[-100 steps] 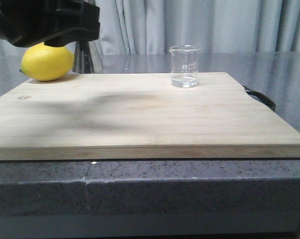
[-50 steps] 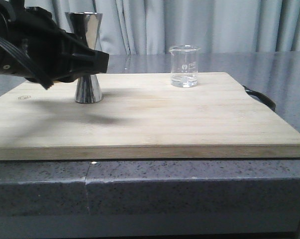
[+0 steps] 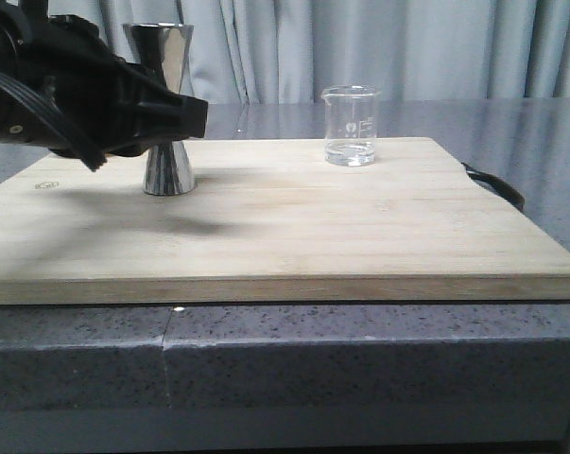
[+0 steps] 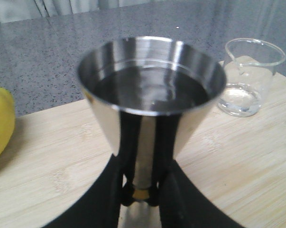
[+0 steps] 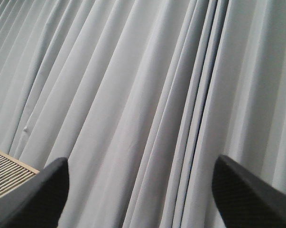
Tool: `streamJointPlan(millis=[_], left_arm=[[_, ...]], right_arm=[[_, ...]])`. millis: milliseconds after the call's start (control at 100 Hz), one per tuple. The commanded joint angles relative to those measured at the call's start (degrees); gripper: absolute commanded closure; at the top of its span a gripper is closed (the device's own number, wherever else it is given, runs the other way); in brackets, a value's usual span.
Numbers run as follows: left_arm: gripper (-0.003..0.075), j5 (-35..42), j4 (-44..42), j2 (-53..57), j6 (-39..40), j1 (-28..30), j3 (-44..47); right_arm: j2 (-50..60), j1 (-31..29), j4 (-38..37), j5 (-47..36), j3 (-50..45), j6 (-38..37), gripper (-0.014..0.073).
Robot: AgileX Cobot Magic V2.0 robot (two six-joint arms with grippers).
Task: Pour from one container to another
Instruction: 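Lower the filled jigger onto the board with the left gripper and release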
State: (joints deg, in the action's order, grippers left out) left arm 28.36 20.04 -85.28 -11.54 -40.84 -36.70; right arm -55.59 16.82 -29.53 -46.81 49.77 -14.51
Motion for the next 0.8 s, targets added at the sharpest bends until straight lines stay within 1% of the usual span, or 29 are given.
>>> streamJointPlan(millis=[0, 220, 290, 360, 480, 550, 620, 790], left_arm=[[0.0739, 4.80, 0.09, 1.70, 0.47, 0.13, -1.18], [0.0737, 2.65, 0.09, 1.70, 0.47, 0.13, -1.18], [0.0718, 2.28, 0.09, 1.70, 0.47, 0.13, -1.18], [0.0663, 2.28, 0.09, 1.70, 0.47, 0.13, -1.18], [0.0519, 2.14, 0.09, 1.70, 0.47, 0.13, -1.18], [0.0449, 2.15, 0.09, 1.70, 0.47, 0.13, -1.18], [0.0400, 2.04, 0.09, 1.70, 0.47, 0.13, -1.18], [0.0336, 0.50, 0.09, 1.70, 0.47, 0.13, -1.18]], right_arm=[[1.09, -0.30, 1.43, -2.25, 1.91, 0.27, 0.0037], [1.09, -0.30, 1.43, -2.25, 1.91, 0.27, 0.0037], [1.09, -0.30, 1.43, -2.25, 1.91, 0.27, 0.0037], [1.09, -0.30, 1.43, -2.25, 1.91, 0.27, 0.0037], [1.09, -0.30, 1.43, -2.25, 1.91, 0.27, 0.0037], [1.09, -0.30, 1.43, -2.25, 1.91, 0.27, 0.0038], [1.09, -0.30, 1.43, -2.25, 1.91, 0.27, 0.0037], [1.09, -0.30, 1.43, -2.25, 1.91, 0.27, 0.0038]])
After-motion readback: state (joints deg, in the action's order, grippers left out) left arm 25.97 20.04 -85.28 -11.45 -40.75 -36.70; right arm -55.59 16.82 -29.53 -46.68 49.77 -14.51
